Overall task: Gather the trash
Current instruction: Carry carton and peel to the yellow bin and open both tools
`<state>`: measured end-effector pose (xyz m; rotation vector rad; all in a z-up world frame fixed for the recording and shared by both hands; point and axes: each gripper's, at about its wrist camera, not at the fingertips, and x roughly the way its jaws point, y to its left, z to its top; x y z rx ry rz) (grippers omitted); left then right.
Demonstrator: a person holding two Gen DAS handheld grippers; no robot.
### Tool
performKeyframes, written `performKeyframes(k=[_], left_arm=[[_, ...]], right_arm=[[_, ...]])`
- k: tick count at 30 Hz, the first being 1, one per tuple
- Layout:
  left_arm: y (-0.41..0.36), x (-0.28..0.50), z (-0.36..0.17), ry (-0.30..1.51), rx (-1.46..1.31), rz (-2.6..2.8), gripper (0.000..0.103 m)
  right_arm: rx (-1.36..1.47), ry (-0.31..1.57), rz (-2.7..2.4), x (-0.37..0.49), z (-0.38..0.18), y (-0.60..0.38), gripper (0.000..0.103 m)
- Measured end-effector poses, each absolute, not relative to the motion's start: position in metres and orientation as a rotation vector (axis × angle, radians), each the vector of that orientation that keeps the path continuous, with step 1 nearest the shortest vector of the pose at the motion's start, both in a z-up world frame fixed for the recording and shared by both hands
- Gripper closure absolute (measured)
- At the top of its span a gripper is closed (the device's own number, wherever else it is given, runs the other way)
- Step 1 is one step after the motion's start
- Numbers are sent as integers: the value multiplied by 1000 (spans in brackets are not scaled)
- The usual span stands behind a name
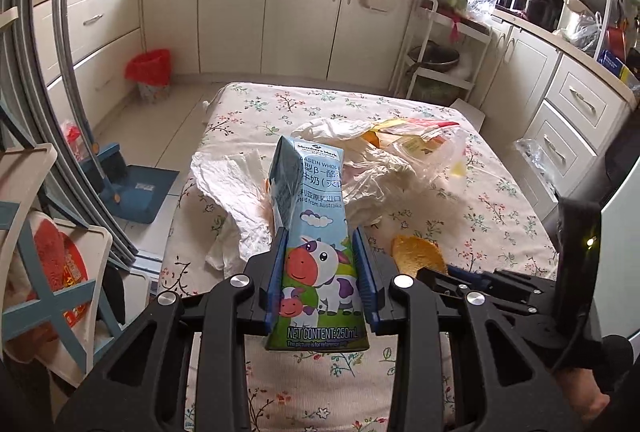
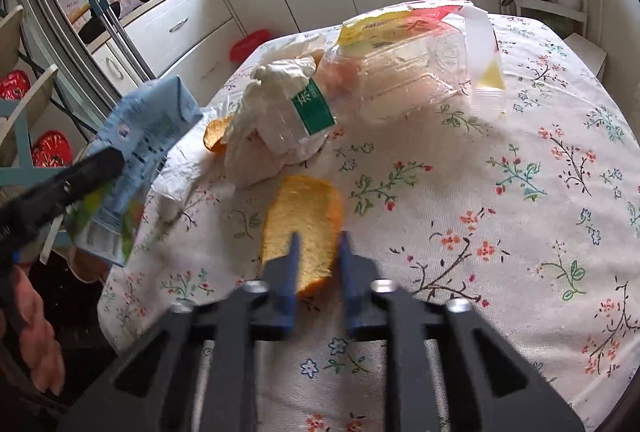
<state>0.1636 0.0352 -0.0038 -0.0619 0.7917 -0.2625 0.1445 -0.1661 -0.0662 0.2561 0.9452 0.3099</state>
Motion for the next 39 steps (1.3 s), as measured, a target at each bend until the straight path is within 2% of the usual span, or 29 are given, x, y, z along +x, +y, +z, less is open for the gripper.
performKeyframes(k=[3,12,19,30,39], left_arm=[[36,159,1,767,-69,-274,73],[17,123,25,636,-106,-395,73],[-46,88,35,626,-92,-575,73],[-233,49,15,724,-6,-938,73],[-359,52,-42,948,68,-1089,73]], right_arm=[[253,919,319,137,-57,-171,97],[196,778,278,83,-6,-210,98],[153,705,93,21,23,-288,98],[252,756,-301,-50,-15,-428,98],[330,853,-415,-56,-57,-477,94]])
